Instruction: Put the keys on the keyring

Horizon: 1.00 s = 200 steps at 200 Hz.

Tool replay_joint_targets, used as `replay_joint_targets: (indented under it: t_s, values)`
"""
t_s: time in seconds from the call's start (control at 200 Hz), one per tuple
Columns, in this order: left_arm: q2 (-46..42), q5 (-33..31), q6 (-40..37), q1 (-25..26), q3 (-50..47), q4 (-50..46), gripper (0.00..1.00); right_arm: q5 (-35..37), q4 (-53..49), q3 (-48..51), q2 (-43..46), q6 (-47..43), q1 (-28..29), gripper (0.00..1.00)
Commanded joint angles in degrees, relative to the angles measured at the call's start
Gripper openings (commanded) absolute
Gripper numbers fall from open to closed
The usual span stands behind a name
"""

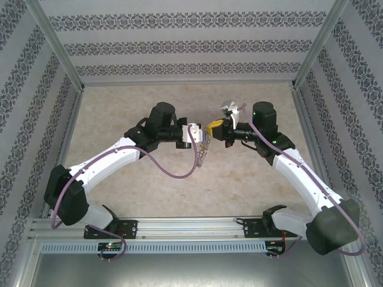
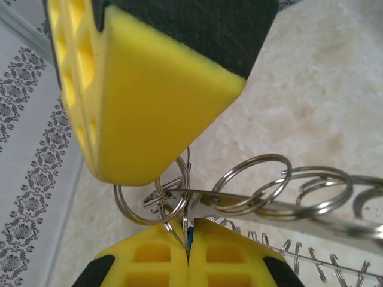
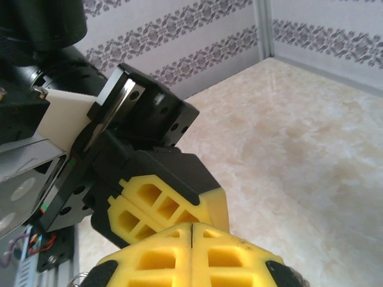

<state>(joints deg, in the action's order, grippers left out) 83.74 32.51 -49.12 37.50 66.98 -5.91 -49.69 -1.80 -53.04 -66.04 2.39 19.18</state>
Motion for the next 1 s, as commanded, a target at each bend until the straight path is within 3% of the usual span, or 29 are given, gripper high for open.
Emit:
replay_joint_targets:
  t_s: [0.0,0.07,0.18,0.665,0.774,0.994]
  values:
    - [-0.9,4.4,7.3,0.8,-0.9,4.0,0.06,4.7,13.7,1.3,2.1,5.0,1.2,0.0]
    - [-1.3,4.6,9.7,0.6,-0.8,4.6,0.19,4.9,13.8,1.7,2.1,4.4,2.0,0.0]
    - [-2.8,4.8,11.2,-0.6,-1.7,5.2,0.27,4.4,13.1,2.1,2.3,2.6,2.1,0.0]
    - [-9.4,6.8,13.5,-5.3,-1.8,-1.1,0.3,-3.3,8.9,-1.2,0.7,-6.9,2.6,0.0]
    - [-9.1,9.7,14.2,-7.6,0.7,-5.8,0.37,-2.6,6.0,-2.4,0.5,-10.7,3.6,0.0]
    - [-6.0,13.5,16.4,-8.1,4.1,-9.8,0.37,-1.7,4.7,-3.1,0.1,-14.0,5.5,0.0]
